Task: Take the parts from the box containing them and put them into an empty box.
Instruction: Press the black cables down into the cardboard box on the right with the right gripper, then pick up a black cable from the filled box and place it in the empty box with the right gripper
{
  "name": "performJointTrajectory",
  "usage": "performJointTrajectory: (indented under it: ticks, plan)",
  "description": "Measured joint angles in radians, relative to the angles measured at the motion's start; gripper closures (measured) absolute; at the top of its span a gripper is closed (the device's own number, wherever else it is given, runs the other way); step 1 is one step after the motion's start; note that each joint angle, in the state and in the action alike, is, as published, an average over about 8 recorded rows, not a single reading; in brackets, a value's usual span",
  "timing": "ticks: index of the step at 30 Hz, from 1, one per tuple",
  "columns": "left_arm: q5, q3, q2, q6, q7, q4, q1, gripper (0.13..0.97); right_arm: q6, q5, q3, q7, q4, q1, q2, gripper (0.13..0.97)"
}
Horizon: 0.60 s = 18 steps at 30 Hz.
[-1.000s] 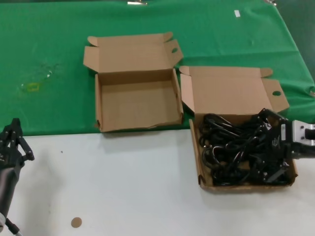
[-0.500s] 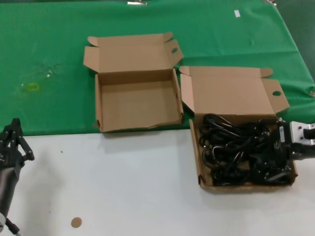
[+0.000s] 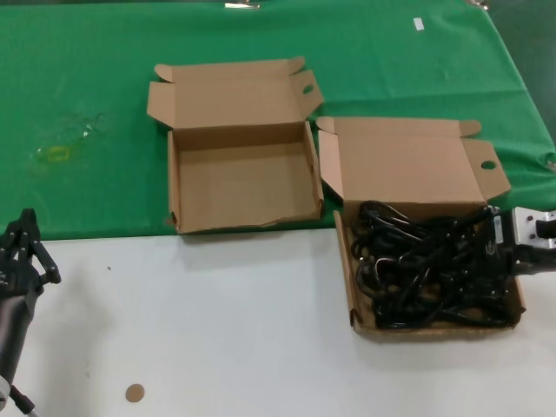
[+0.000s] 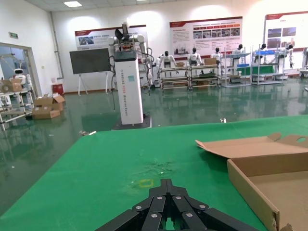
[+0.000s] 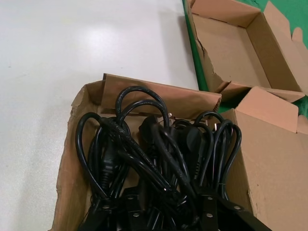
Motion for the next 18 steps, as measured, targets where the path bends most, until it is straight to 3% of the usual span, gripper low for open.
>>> performJointTrajectory:
  ticks: [12, 18]
  plan:
    - [0.000, 0.000, 0.000, 0.000, 0.000, 0.000, 0.000, 0.953, -0.034, 0.007, 0.017, 0.031, 0.022, -0.004, 0.006, 0.827]
    - [0.000, 0.000, 0.000, 0.000, 0.000, 0.000, 0.000, 0.953, -0.058, 0.007, 0.025, 0.070, 0.064, 0.007, 0.020, 0.851]
